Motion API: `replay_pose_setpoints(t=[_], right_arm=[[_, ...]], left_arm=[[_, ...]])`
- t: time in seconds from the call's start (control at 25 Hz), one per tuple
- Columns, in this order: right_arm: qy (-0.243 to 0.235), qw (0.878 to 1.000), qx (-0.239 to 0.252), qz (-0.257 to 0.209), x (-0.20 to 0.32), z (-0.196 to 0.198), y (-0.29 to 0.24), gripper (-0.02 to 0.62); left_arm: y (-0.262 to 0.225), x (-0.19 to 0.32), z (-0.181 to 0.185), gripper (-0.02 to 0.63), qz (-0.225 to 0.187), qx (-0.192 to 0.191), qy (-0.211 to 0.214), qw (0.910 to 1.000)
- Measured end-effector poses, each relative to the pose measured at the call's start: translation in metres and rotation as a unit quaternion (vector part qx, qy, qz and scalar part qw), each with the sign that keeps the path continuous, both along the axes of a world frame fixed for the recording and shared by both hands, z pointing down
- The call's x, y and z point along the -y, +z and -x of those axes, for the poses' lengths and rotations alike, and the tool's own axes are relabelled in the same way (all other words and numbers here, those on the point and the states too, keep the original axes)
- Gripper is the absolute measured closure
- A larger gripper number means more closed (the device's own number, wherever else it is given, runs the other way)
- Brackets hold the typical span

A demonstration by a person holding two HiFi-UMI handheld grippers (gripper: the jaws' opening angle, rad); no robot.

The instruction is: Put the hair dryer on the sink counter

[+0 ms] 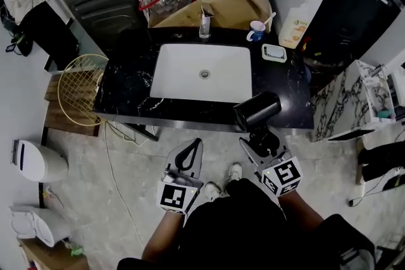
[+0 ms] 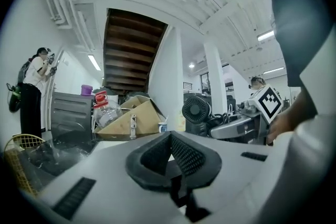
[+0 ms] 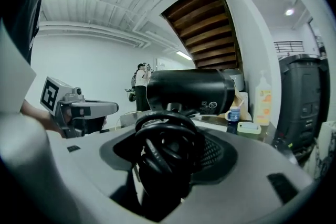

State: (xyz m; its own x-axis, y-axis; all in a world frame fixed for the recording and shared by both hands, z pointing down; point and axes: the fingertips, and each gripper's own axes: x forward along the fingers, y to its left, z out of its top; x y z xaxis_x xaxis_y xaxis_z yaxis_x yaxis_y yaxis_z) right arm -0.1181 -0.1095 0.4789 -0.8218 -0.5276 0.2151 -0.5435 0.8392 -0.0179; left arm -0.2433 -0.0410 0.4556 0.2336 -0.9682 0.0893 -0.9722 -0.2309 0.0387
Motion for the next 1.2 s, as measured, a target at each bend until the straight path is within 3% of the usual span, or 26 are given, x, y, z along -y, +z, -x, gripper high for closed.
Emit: replay_pose_setpoints(t=[0.24,0.4,0.64,1.04,1.2], right_arm=[[0.039,0.999,-0.008,-0.005,0.041,-0.01,0.0,0.319],[0.068,0.997,-0.002,0.023,0.069,-0.021,0.006,0.319],[0.09,0.996,-0.001,0.029,0.113,-0.033,0.01,0.319],[0.104,0.993,-0.003,0.048,0.17,-0.051,0.021,0.319],[0.1,0.994,-0.01,0.052,0.182,-0.052,0.025,0.319]], left_arm=[[0.004,0.046,-0.004,0.611,0.005,-0.004,0.028,0.9996],[0.005,0.073,-0.01,0.611,0.007,-0.003,0.041,0.9991],[0.008,0.115,-0.021,0.611,0.01,-0.004,0.052,0.9986],[0.006,0.172,-0.031,0.611,0.016,-0.004,0.045,0.9989],[0.0,0.191,-0.035,0.611,-0.002,-0.01,0.034,0.9994]])
